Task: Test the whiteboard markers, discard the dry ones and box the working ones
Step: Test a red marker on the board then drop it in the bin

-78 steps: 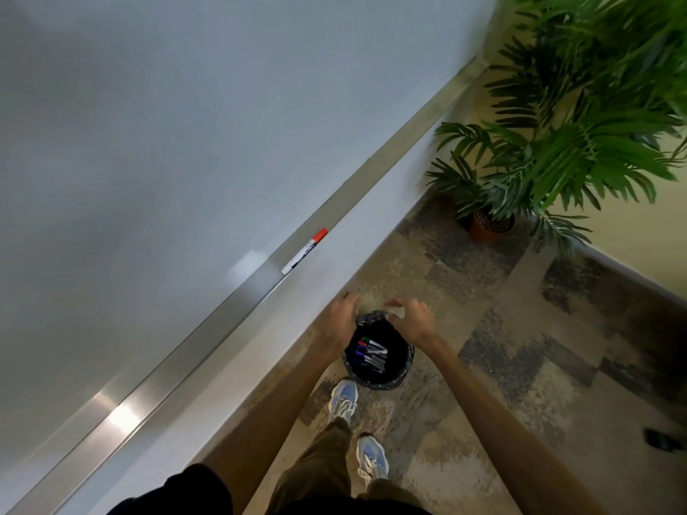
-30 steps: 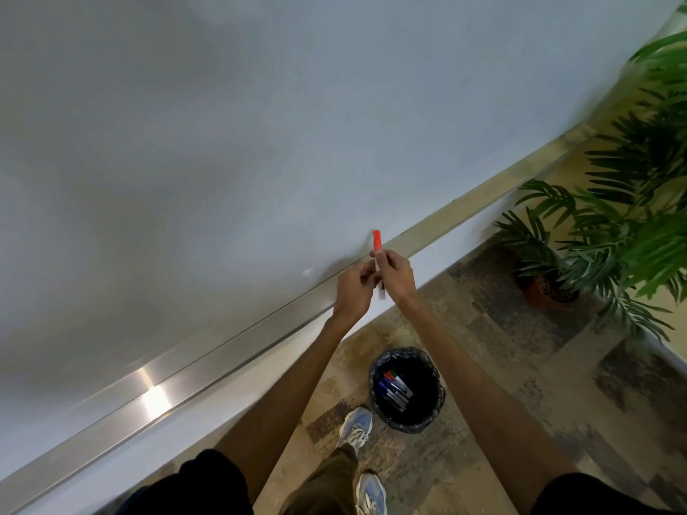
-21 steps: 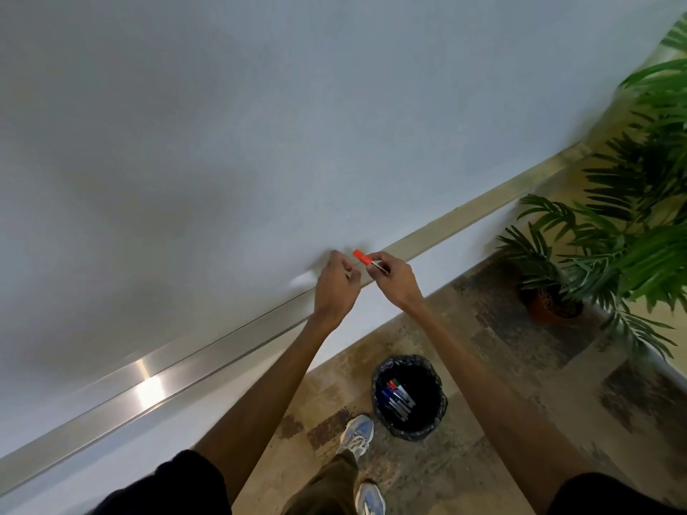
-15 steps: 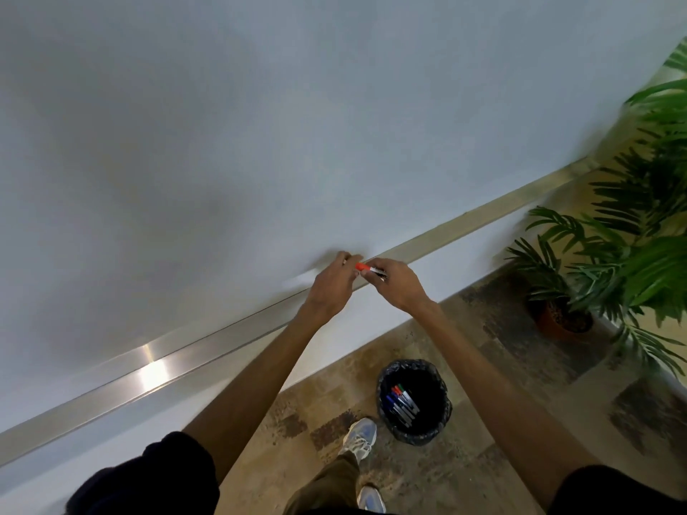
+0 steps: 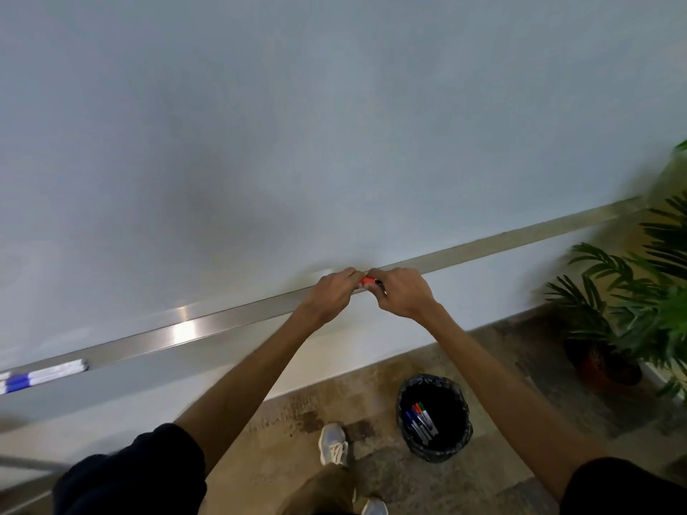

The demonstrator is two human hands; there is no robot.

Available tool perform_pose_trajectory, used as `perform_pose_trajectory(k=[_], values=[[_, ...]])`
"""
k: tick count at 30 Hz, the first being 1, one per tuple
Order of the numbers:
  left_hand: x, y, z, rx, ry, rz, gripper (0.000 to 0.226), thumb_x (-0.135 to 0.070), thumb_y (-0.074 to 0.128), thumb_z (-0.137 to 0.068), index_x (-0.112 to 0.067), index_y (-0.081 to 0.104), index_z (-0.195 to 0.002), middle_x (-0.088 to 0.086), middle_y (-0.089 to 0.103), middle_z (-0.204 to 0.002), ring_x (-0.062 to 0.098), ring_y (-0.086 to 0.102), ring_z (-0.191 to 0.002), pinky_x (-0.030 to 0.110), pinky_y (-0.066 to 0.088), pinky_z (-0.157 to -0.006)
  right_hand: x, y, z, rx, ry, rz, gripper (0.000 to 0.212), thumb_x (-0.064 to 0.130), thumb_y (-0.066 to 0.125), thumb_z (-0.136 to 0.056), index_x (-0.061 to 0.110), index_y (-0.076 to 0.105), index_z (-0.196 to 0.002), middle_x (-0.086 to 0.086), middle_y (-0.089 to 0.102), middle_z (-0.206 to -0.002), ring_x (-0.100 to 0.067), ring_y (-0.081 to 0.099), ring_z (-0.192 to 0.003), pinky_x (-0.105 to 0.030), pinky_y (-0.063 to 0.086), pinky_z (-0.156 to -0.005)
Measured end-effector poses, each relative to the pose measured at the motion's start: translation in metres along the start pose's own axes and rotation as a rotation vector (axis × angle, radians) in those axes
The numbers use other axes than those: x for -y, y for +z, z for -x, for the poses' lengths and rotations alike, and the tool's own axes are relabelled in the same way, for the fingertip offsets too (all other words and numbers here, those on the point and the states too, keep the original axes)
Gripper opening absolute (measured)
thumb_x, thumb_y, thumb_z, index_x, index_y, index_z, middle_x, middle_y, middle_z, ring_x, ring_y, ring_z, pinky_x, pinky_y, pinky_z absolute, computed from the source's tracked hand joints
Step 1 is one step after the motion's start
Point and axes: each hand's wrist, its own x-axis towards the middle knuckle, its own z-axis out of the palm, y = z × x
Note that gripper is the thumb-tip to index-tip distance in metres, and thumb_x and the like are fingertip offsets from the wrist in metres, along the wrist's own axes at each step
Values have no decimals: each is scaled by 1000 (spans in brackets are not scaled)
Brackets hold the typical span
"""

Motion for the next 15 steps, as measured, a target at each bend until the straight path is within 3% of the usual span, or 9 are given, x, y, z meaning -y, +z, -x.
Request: perform_pose_trajectory(k=[4, 10, 15], values=[[8, -23, 20, -57, -41, 6, 25, -13, 40, -103, -7, 58, -120, 12, 62, -112, 34, 62, -91, 40, 47, -76, 19, -5, -12, -10, -2, 16, 42, 53, 41, -101, 20, 66, -97, -3, 66, -66, -29, 65, -66, -28, 35, -58], [26, -67, 36, -179, -186, -20, 26, -15, 40, -105, -11, 54, -126, 7, 60, -121, 29, 62, -97, 40, 50, -80, 60, -19, -43, -109, -7, -101, 43, 53, 41, -101, 18, 65, -105, -1, 61, -64, -29, 63, -68, -29, 30, -58], [48, -118, 55, -403, -348, 172, 23, -28, 28, -107, -13, 45, -106, 2, 53, -88, 23, 51, -71, 43, 49, -70, 111, -43, -83, -266, 36, -355, 42, 54, 38, -102, 20, 63, -105, 10, 48, -55, -14, 51, -54, -28, 34, -54]])
